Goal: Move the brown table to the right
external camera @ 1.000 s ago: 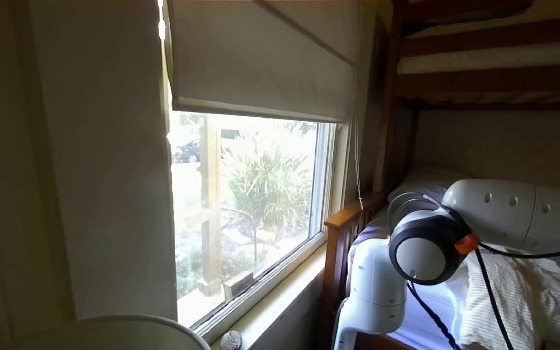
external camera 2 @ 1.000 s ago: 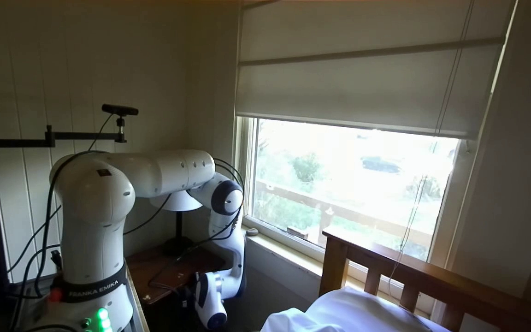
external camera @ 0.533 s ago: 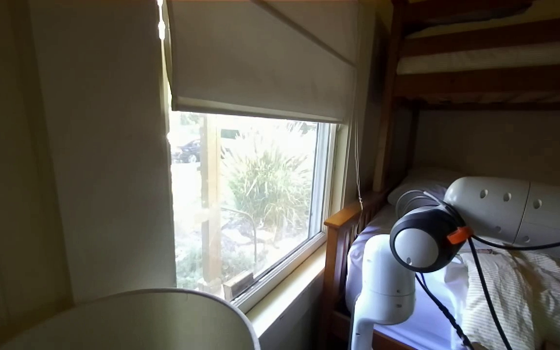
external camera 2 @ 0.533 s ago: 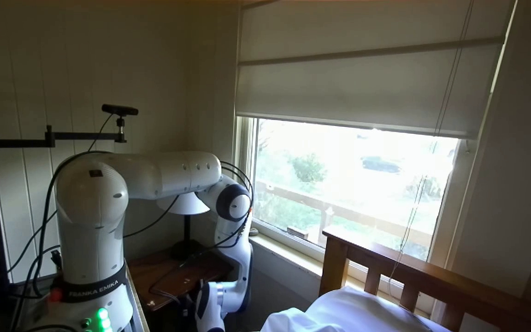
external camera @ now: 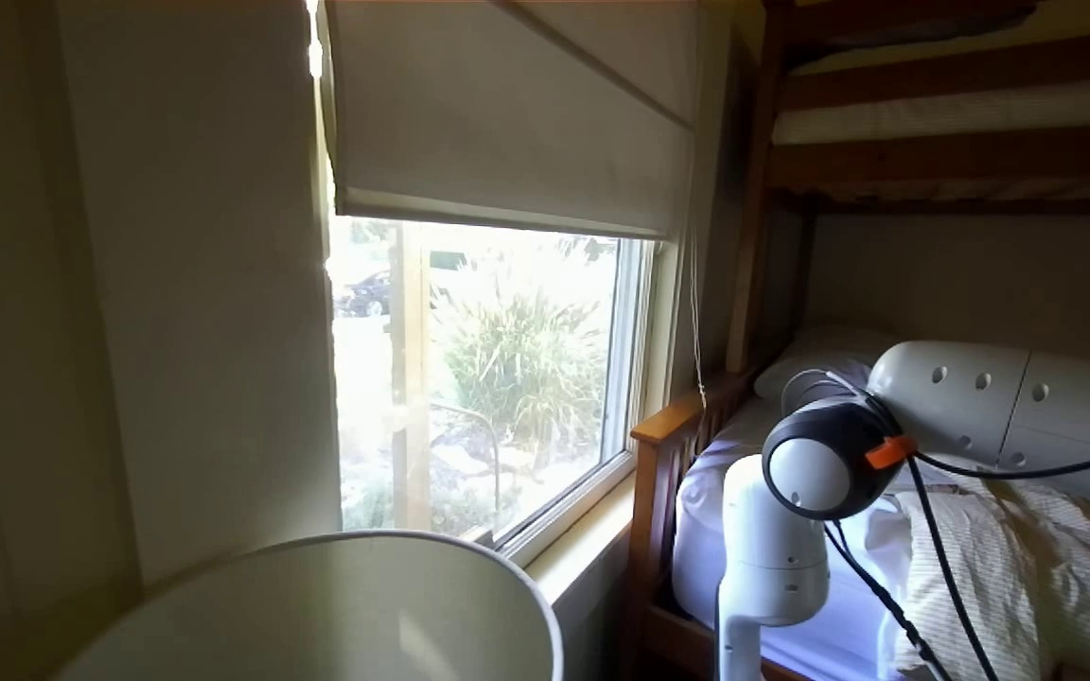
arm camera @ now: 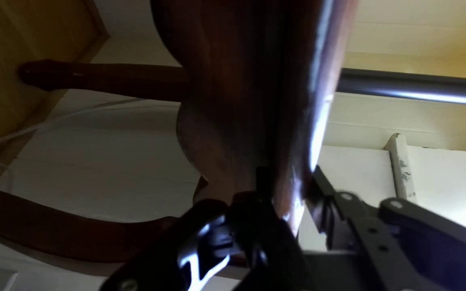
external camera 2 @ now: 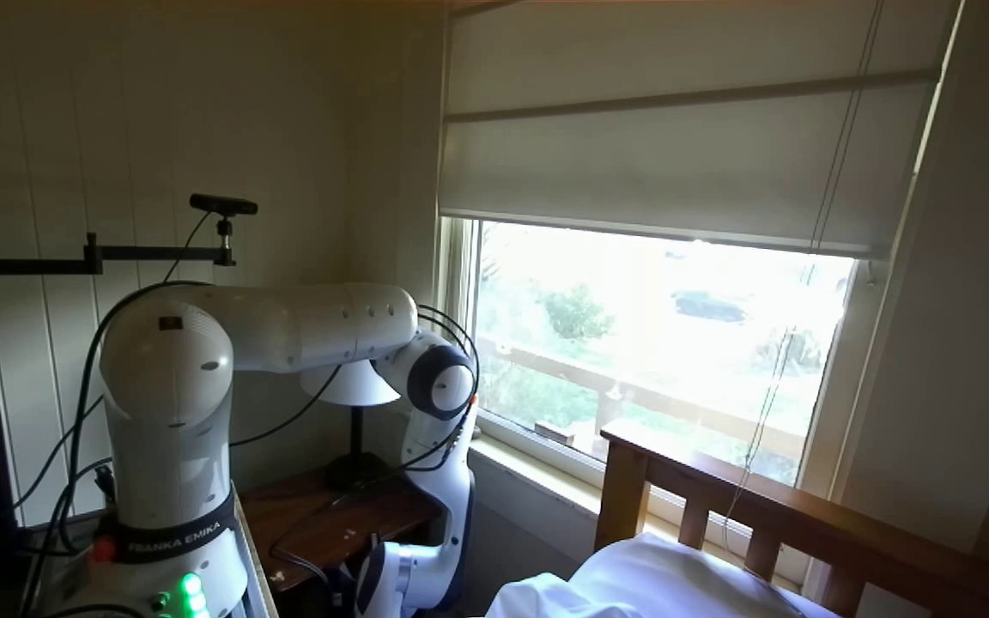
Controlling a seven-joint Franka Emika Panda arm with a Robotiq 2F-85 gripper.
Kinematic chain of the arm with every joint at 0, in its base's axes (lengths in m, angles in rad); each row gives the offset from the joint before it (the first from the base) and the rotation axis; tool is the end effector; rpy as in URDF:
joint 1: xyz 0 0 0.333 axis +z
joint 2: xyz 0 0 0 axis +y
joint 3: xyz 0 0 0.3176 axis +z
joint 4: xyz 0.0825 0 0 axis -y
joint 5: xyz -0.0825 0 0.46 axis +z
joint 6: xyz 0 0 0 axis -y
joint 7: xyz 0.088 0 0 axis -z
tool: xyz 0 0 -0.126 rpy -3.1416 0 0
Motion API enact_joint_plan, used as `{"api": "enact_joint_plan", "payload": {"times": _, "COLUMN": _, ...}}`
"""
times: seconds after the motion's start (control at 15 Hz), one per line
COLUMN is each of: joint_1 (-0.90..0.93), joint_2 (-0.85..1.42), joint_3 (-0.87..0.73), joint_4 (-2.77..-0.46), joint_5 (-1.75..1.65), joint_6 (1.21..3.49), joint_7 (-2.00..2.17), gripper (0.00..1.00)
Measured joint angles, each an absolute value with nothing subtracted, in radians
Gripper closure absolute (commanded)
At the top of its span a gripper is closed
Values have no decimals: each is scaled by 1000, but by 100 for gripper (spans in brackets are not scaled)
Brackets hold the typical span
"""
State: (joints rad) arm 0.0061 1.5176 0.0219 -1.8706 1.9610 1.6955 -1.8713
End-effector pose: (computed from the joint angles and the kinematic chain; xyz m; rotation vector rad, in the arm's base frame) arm 0.3053 0.1217 -0.3067 -1.7561 0.2494 -0.2910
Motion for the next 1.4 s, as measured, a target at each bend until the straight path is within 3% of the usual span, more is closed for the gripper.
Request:
{"api": "enact_joint_plan", "payload": {"times": 0.2, "joint_1": -12, "joint_2": 1504, "joint_3": -21, "joint_4": -1904, "joint_5": 1959, "joint_6": 1663, "joint_7": -1878, "gripper": 94}}
{"api": "enact_joint_plan", "payload": {"times": 0.27, "joint_1": -15, "joint_2": 1498, "joint_3": -36, "joint_4": -1912, "joint_5": 1958, "joint_6": 1652, "joint_7": -1878, "gripper": 49}}
{"api": "enact_joint_plan", "payload": {"times": 0.4, "joint_1": -18, "joint_2": 1487, "joint_3": -55, "joint_4": -1920, "joint_5": 1957, "joint_6": 1644, "joint_7": -1877, "gripper": 43}}
{"api": "enact_joint_plan", "payload": {"times": 0.8, "joint_1": 1, "joint_2": 1458, "joint_3": -46, "joint_4": -1934, "joint_5": 1953, "joint_6": 1642, "joint_7": -1833, "gripper": 1}}
{"api": "enact_joint_plan", "payload": {"times": 1.2, "joint_1": 76, "joint_2": 1469, "joint_3": -8, "joint_4": -1898, "joint_5": 1959, "joint_6": 1670, "joint_7": -1826, "gripper": 0}}
{"api": "enact_joint_plan", "payload": {"times": 1.33, "joint_1": 103, "joint_2": 1476, "joint_3": 1, "joint_4": -1885, "joint_5": 1959, "joint_6": 1684, "joint_7": -1826, "gripper": 26}}
{"api": "enact_joint_plan", "payload": {"times": 1.4, "joint_1": 115, "joint_2": 1480, "joint_3": 4, "joint_4": -1878, "joint_5": 1959, "joint_6": 1692, "joint_7": -1826, "gripper": 32}}
